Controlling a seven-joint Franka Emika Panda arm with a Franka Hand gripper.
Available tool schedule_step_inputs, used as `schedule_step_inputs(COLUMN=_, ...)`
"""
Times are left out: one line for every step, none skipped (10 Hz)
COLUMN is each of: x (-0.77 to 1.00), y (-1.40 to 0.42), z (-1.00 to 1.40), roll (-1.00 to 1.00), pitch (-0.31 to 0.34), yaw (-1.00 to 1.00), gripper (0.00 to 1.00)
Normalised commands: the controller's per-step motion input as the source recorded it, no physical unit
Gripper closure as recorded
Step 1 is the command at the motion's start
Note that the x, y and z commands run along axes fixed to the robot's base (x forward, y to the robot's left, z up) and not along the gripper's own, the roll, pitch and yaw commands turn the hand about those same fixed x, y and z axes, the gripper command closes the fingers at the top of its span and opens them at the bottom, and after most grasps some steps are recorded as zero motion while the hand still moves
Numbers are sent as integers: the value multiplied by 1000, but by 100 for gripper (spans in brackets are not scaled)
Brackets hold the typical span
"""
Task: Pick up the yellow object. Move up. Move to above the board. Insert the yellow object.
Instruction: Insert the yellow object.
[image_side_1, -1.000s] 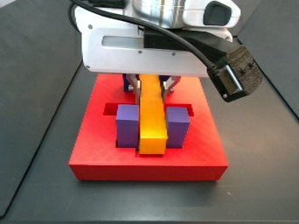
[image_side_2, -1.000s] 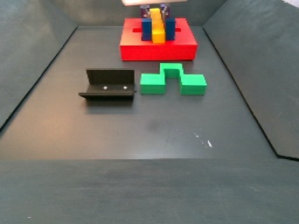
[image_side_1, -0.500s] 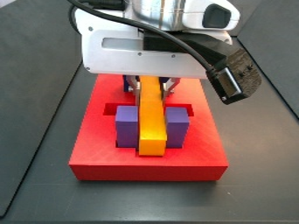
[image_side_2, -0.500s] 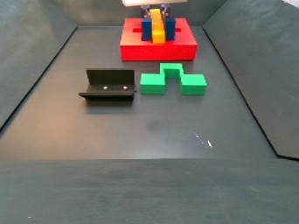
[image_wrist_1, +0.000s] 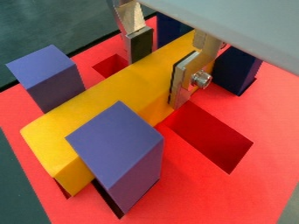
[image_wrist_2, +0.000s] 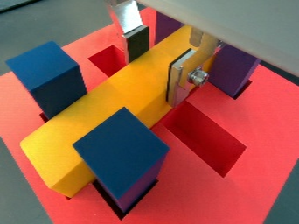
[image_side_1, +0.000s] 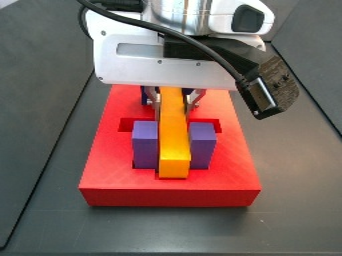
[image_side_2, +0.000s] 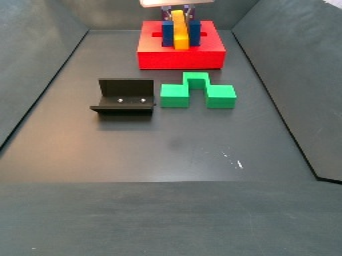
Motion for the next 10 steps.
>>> schedule_step_inputs(x=0, y=11, z=-240, roll=157, pitch=0, yaw=-106, gripper=100)
schedule_step_inputs(x=9, y=26, z=-169, roll=107, pitch=14, yaw=-243, gripper=100)
schedule_step_inputs(x=26, y=9, z=-143, roll=101, pitch=29, yaw=-229, gripper=100)
schedule_step_inputs(x=71, y=3, z=-117, roll=93, pitch=44, yaw=-226, gripper=100)
schedule_step_inputs(x=31, y=0, z=-86, roll=64, pitch=34, yaw=-166, gripper=100)
schedule_step_inputs(x=43, y=0, z=-143, roll=51, pitch=0, yaw=-43, gripper=100)
schedule_step_inputs(x=43, y=0, z=-191, roll=41, pitch=0, yaw=0, gripper=100)
schedule_step_inputs(x=0, y=0, z=0, roll=-6, pitch=7, yaw=-40, gripper=100)
schedule_step_inputs(x=0, y=0, z=0, roll=4, pitch=0, yaw=0, gripper=100)
schedule_step_inputs(x=0, y=0, z=0, roll=26, pitch=0, yaw=0, gripper=100)
